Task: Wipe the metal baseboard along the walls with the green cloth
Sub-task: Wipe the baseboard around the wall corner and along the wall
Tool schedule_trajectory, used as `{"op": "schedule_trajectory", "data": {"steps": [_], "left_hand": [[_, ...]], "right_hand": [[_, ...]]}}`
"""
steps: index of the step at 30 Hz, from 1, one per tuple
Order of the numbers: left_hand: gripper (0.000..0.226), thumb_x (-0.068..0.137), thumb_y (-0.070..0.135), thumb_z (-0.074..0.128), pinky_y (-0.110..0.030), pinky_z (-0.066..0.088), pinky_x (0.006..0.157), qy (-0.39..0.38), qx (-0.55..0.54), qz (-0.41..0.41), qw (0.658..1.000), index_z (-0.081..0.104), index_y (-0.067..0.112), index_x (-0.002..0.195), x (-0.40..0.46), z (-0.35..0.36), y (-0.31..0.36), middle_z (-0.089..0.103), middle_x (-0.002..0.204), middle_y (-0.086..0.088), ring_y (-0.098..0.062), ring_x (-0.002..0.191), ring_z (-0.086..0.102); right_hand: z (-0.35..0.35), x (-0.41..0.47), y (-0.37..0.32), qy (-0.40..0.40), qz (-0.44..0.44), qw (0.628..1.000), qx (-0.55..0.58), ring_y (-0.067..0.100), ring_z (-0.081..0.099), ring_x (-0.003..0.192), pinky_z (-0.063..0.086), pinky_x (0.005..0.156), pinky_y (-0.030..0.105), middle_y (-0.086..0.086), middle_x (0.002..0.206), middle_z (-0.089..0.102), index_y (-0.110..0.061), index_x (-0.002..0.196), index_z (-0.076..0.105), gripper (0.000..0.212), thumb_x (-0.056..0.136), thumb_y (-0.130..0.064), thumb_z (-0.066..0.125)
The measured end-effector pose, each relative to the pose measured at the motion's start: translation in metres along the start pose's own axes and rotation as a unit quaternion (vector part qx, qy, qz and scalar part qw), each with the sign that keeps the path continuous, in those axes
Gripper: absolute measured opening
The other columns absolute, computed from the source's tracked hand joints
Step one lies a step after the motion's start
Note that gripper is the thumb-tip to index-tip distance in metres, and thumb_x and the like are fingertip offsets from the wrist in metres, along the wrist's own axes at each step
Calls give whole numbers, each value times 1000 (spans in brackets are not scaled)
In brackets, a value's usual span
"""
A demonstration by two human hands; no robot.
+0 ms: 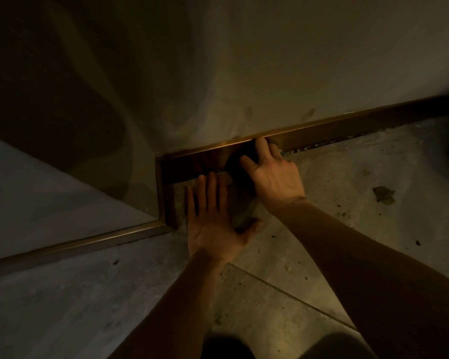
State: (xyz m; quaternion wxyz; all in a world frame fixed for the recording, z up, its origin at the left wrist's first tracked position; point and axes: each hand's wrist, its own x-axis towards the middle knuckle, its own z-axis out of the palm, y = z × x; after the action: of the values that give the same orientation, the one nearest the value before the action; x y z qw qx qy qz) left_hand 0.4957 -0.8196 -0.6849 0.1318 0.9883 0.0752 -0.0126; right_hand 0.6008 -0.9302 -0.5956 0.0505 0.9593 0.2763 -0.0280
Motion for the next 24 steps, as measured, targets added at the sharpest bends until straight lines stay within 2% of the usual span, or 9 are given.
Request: {"op": "schedule_trajectory", "data": {"steps": [4,13,17,24], "left_hand": [[117,77,93,29,-59,9,121,2,-2,-2,1000,11,10,158,1,1,-1,8,167,-15,-30,154,-5],[117,77,93,31,-60,12,120,10,-9,-5,1000,8,13,159,0,1,-2,8,167,-13,-30,154,-3],[118,76,94,31,-61,14,120,15,-9,-6,1000,10,13,159,0,3,-2,9,167,-13,-30,154,-1],[119,76,94,31,-59,10,121,11,-13,-6,1000,10,12,159,1,2,-2,9,167,-12,-29,154,-3]], "right_hand": [[1,-2,11,4,22,1000,1,43,51,108,50,57,45,22,131,44,-15,125,56,40,86,-12,64],[-3,-14,40,15,130,990,50,38,50,110,56,69,46,17,134,37,-19,128,48,58,78,-13,77],[-9,-21,54,36,163,982,92,36,52,110,58,73,45,13,129,38,-20,127,47,56,79,-16,76],[-17,-34,60,84,250,951,164,35,60,92,55,70,40,9,122,42,-23,124,51,55,77,-22,78]]}}
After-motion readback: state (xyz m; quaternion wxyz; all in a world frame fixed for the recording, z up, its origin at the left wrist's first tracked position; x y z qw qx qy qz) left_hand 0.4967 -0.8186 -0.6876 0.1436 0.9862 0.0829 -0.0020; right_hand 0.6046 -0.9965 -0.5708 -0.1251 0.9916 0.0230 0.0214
